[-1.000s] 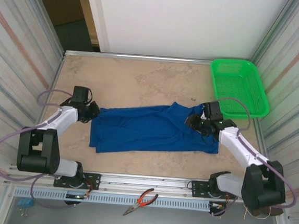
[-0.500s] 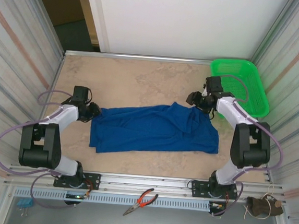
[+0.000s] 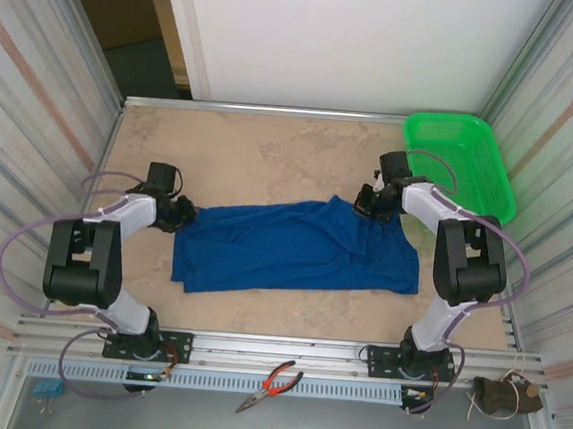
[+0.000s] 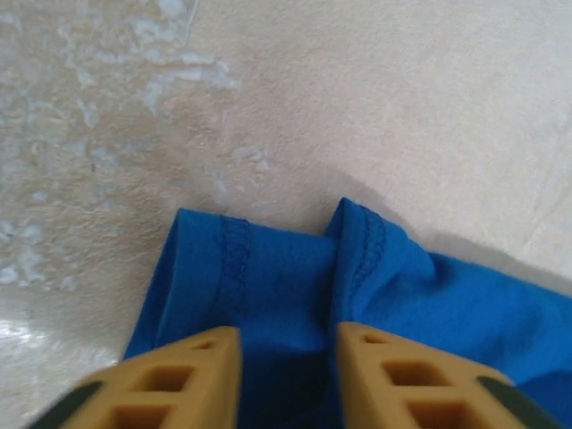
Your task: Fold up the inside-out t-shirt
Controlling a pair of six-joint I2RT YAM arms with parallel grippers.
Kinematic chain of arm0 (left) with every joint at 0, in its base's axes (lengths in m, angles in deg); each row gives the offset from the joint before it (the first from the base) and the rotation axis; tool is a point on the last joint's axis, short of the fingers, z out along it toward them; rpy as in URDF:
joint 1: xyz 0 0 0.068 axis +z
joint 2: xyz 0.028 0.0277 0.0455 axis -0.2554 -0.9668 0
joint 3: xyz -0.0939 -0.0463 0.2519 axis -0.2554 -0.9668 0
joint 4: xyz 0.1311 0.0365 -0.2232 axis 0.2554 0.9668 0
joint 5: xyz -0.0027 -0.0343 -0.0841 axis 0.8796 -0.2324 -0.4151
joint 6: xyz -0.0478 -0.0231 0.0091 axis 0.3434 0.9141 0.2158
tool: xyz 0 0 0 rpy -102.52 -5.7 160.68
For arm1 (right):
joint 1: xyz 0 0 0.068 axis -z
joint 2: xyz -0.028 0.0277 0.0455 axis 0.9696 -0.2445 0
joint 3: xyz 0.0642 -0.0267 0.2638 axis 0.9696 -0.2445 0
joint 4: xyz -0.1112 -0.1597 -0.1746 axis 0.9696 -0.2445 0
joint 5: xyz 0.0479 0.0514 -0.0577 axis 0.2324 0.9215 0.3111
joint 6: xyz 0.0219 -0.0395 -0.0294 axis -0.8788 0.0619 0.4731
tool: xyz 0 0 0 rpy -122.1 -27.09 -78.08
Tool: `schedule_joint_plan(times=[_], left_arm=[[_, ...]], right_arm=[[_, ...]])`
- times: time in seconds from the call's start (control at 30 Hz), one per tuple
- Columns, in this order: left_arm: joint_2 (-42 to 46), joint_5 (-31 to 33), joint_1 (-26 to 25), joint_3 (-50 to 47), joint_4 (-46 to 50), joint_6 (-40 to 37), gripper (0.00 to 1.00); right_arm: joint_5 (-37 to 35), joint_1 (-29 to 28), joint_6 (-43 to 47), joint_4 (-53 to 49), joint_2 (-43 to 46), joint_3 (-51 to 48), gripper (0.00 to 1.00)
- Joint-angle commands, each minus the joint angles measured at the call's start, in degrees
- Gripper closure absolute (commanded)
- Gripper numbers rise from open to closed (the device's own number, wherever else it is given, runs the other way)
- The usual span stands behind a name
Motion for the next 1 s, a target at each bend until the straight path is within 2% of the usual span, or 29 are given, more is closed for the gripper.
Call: schedule_joint_plan(times=[0.0, 0.2, 0.37, 0.4, 0.43, 0.5, 0.57, 0.67, 0.8, 0.97], left_arm=[[-2.09, -0.29, -0.53, 3.02, -0.73, -0.42, 1.0], [-4.55, 0.68, -0.54, 7.58, 0.43, -1.86, 1.0], [-6.23, 0.28, 0.25, 11.82, 1.63, -2.76, 1.0], [-6.57, 0.28, 0.43, 12.56, 1.79, -3.02, 1.0], [-6.92, 0.4, 0.62, 13.28, 1.97, -3.24, 1.0], [-7.68, 0.41, 0.95, 14.52, 2.29, -3.77, 1.0], [-8.48, 0.19, 1.26, 15.77, 2.84, -4.24, 1.0], [-8.9, -0.44, 1.4, 17.09, 3.22, -4.81, 1.0], [-7.06, -1.47, 1.41, 17.59, 3.65, -5.14, 1.0], [-2.29, -3.4, 1.32, 15.35, 3.94, -4.42, 0.8]], right_arm=[[2.54, 0.63, 2.08, -1.92, 9.45, -1.28, 1.0], [4.16, -0.61, 3.1, -5.03, 22.33, -8.84, 1.0], [2.79, -4.8, 1.72, -7.24, 31.56, -19.67, 1.0], [2.29, -6.01, 0.47, -7.86, 32.82, -21.87, 0.94], [1.83, -7.04, -1.06, -8.14, 34.04, -24.34, 0.75], [-0.23, -8.18, -3.58, -8.08, 36.77, -27.28, 0.48], [-2.94, -8.02, -4.62, -7.65, 38.54, -27.3, 0.4], [-3.29, -7.37, -3.52, -6.53, 35.1, -22.65, 0.39], [-2.49, -7.75, -0.01, -5.13, 22.97, -12.85, 0.41], [-1.75, -9.66, 2.76, -4.91, 10.39, -4.66, 0.43]])
